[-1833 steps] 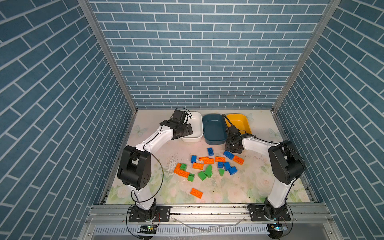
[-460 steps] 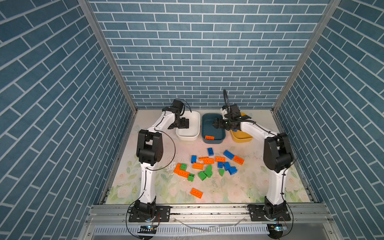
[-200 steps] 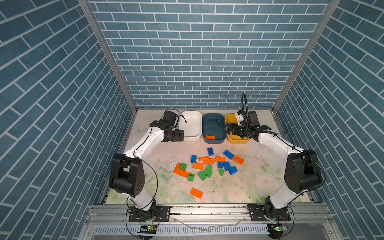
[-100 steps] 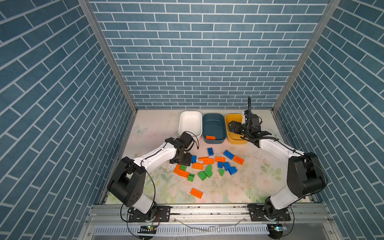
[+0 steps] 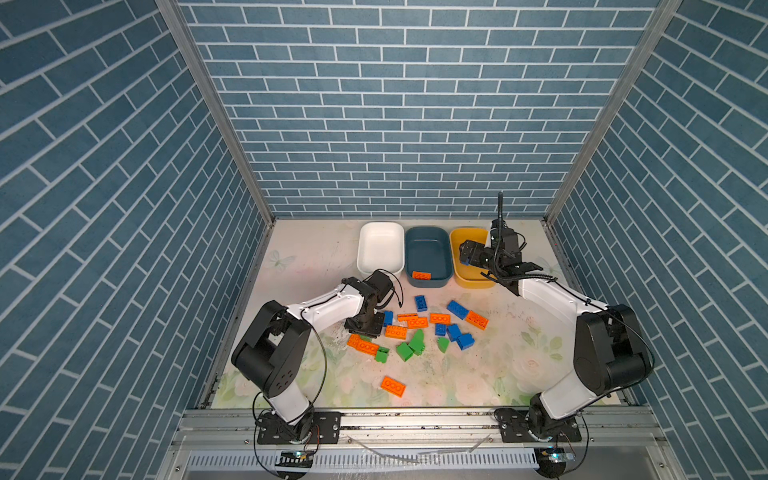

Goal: Sort the legos into containers by color
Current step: 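Close the left gripper on a green brick in the pile, then carry the green brick over the white tub and open the left gripper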

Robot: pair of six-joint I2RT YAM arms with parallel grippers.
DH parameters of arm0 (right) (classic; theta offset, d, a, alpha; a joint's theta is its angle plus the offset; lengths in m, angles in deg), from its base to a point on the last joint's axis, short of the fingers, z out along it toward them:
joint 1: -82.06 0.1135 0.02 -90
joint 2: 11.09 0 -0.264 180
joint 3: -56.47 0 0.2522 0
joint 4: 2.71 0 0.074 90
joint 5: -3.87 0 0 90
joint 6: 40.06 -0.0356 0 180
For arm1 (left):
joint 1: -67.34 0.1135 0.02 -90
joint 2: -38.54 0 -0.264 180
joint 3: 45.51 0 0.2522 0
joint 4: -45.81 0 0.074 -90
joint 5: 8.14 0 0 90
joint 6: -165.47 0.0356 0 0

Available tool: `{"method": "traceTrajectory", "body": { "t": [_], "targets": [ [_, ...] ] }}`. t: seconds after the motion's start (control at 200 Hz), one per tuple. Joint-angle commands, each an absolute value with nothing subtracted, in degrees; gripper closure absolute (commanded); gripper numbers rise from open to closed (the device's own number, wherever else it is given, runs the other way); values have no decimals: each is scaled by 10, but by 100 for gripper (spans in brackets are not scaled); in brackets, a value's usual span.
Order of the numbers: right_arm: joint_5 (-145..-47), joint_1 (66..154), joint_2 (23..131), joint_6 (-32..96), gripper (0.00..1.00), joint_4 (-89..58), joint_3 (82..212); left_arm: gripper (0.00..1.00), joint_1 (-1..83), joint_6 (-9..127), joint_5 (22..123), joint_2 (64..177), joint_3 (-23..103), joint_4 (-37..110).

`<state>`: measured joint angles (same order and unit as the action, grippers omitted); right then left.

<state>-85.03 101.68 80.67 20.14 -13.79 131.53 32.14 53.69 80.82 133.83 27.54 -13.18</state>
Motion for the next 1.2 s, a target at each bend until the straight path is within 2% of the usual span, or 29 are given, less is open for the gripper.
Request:
{"method": "traceTrajectory", "body": {
  "t": [0.0, 0.165, 0.4, 0.59, 0.74, 0.88, 1.08, 1.195],
  "targets": [
    [-832, 1017, 811, 186, 2, -123, 1304, 68, 316, 544, 820, 1331, 284, -149],
    [-830, 1017, 799, 189, 1, -105, 1291, 79, 317, 553, 837, 1299, 303, -158],
    [-845, 1017, 785, 188, 1, -98, 1273, 79, 341, 545, 885, 1309, 445, -134],
    [-845, 1017, 764, 184, 1, -97, 1251, 78, 375, 538, 897, 1384, 570, -81],
    [-841, 1017, 738, 163, 3, -95, 1236, 78, 409, 514, 861, 1483, 656, -40],
    [-846, 1017, 718, 155, 4, -122, 1228, 77, 428, 505, 874, 1585, 755, -34],
    [-867, 1017, 691, 166, 4, -166, 1209, 67, 442, 476, 905, 1682, 865, -59],
    [-883, 1017, 681, 177, 4, -188, 1202, 48, 444, 467, 893, 1702, 889, -64]
  ]
}}
